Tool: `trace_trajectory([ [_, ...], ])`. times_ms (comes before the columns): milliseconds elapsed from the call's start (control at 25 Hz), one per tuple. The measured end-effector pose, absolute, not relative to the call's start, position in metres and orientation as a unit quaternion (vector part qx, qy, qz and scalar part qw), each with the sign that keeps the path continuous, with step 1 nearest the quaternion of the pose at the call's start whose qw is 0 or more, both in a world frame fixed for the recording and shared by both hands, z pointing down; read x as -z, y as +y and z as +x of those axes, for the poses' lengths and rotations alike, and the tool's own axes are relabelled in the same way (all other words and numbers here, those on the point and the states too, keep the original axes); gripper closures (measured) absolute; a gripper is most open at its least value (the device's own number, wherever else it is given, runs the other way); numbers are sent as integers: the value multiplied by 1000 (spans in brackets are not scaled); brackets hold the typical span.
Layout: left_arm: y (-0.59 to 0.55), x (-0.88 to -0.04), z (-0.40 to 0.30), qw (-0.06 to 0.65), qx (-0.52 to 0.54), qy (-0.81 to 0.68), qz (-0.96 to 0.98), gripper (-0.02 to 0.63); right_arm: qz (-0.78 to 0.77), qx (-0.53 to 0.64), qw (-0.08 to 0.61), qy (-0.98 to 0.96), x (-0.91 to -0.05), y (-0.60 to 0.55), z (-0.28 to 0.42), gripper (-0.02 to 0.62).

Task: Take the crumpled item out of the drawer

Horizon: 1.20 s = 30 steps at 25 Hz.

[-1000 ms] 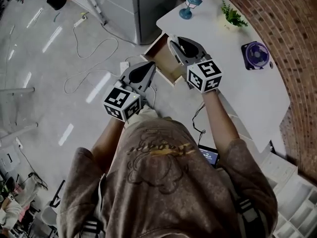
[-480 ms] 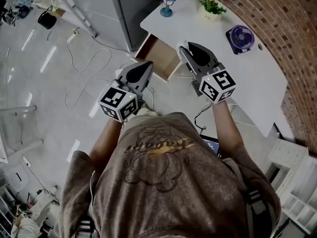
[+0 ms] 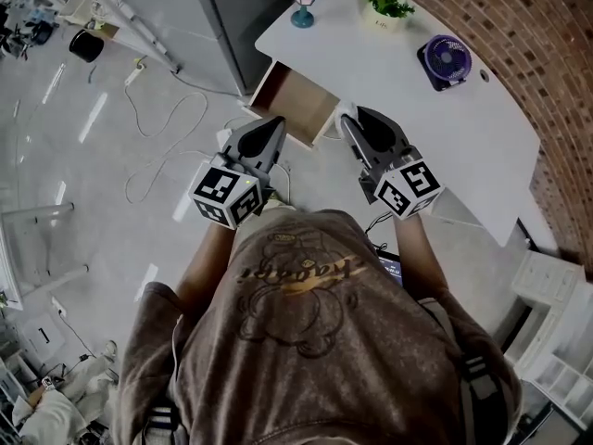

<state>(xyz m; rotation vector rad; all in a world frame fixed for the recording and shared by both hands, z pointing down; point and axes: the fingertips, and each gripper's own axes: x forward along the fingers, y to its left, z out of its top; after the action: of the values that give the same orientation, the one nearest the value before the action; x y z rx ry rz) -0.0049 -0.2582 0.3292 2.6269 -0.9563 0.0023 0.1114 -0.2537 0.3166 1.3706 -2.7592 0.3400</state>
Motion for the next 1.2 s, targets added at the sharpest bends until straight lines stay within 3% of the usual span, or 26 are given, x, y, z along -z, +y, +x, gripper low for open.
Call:
trace_trajectory([
  [1200, -241, -349, -12, 169, -10, -369, 914, 600, 454, -133, 29, -880, -364, -228, 122, 503],
])
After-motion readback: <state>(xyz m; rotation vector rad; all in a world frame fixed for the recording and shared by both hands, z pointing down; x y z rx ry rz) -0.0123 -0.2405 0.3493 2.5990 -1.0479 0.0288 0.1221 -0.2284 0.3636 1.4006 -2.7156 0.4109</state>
